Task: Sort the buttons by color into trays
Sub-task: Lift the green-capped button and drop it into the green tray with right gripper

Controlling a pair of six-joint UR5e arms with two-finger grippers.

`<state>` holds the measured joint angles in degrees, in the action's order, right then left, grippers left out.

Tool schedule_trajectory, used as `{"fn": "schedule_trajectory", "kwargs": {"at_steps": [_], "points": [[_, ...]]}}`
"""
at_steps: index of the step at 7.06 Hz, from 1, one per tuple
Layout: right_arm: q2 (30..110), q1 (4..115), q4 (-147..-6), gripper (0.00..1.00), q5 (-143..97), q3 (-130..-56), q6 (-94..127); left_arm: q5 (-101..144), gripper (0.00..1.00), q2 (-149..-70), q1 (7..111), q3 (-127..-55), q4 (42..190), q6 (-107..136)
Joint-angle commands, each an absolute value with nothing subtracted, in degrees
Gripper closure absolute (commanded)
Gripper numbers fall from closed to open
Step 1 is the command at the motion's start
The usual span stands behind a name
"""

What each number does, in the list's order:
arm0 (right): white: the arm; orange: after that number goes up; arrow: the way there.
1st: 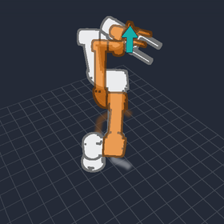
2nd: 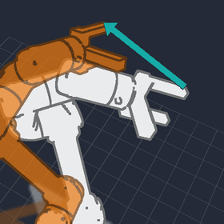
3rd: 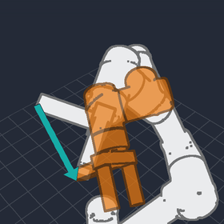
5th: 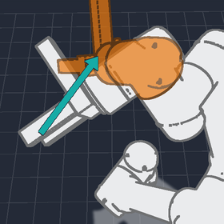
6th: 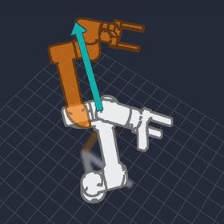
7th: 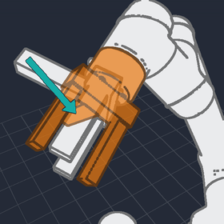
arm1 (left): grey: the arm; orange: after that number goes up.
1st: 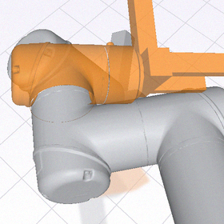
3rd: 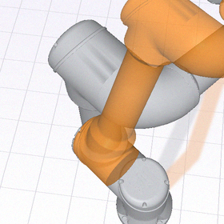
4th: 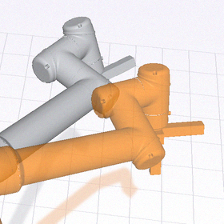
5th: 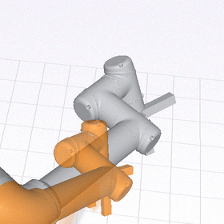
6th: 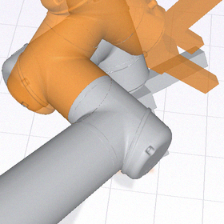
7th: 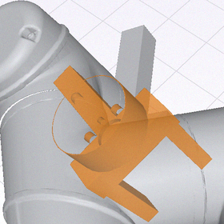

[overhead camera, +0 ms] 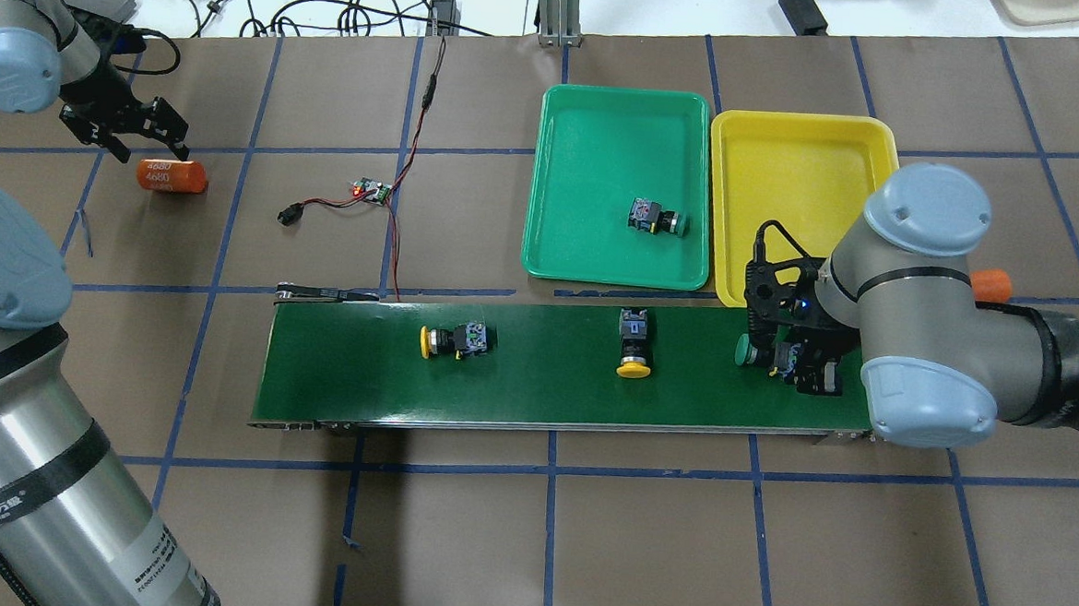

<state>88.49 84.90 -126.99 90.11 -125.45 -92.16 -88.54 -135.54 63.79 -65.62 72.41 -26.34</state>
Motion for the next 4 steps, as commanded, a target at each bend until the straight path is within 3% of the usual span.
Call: {"fn": "schedule_trajectory", "kwargs": {"at_steps": [1, 4], "points": [[86.6, 86.6, -128.5, 1.0, 90.0, -122.0, -90.0, -88.2, 0.0, -136.1, 63.8, -65.7, 72.5, -26.5], [71.6, 96.2, -133.2, 1.0, 91.1, -104.2, -88.8, -87.7, 0.0, -136.7, 63.8, -67.1, 72.5, -26.3]]}}
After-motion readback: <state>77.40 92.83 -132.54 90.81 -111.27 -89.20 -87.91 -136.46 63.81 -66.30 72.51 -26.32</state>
